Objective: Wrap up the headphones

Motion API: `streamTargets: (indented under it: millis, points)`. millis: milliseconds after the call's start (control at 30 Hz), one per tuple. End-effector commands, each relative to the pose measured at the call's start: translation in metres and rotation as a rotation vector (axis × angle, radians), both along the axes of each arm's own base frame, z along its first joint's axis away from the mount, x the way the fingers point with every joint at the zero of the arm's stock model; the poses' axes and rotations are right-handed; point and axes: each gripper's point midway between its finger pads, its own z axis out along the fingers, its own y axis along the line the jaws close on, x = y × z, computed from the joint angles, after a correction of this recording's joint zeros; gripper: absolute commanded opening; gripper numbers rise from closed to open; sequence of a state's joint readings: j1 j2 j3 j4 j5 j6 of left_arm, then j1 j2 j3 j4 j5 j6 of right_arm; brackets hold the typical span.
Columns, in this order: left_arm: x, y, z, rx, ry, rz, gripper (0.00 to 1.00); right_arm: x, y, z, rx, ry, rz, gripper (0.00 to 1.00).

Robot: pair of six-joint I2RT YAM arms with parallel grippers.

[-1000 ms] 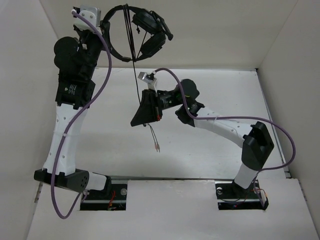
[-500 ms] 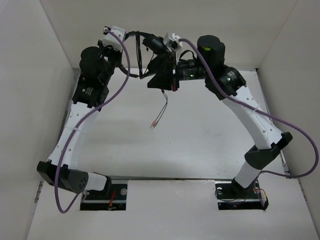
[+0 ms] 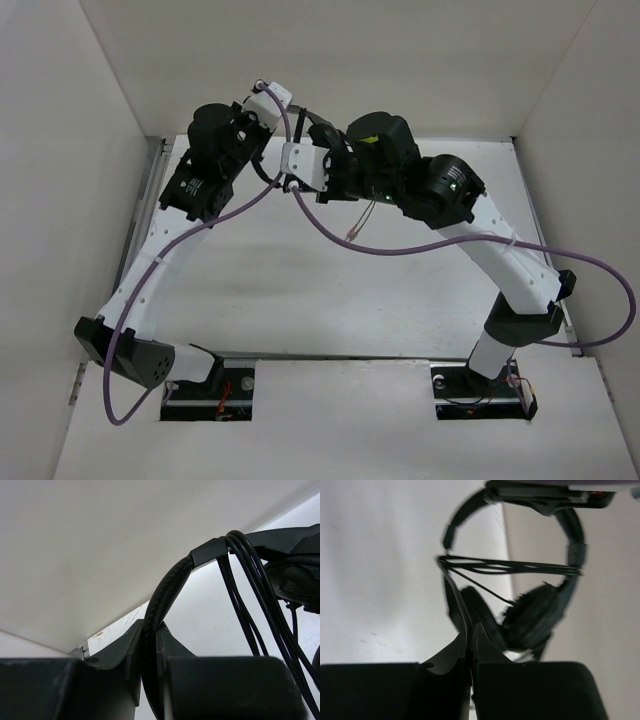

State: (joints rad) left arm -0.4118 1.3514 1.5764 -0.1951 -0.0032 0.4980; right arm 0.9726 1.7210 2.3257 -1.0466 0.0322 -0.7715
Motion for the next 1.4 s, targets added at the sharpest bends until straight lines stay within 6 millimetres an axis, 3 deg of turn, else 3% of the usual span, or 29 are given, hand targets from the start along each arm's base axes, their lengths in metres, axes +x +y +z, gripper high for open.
streamTargets:
  millis: [0, 233, 400, 500, 867, 1367]
  points:
    - [-0.003, 0.001, 0.0, 0.049, -0.013, -0.003, 0.03, 0.037, -0.036, 0.045, -0.095, -0.303, -0.182, 0.0]
    - [-0.009, -0.004, -0.016, 0.071, 0.022, -0.027, 0.03, 0.078, -0.048, 0.087, -0.137, -0.588, -0.356, 0.0]
    - [-0.011, -0.004, -0.02, 0.078, 0.036, -0.034, 0.03, 0.088, -0.049, 0.101, -0.167, -0.7, -0.394, 0.0]
    - [-0.016, -0.009, -0.015, 0.055, 0.035, -0.057, 0.03, 0.095, -0.043, 0.093, -0.135, -0.689, -0.359, 0.0]
    - [-0.044, -0.03, -0.004, -0.033, 0.08, -0.18, 0.03, 0.139, -0.048, 0.058, 0.026, -0.577, -0.267, 0.03]
    - [-0.051, -0.04, -0.017, -0.074, 0.16, -0.228, 0.01, 0.136, -0.059, 0.077, 0.222, -0.461, -0.206, 0.03]
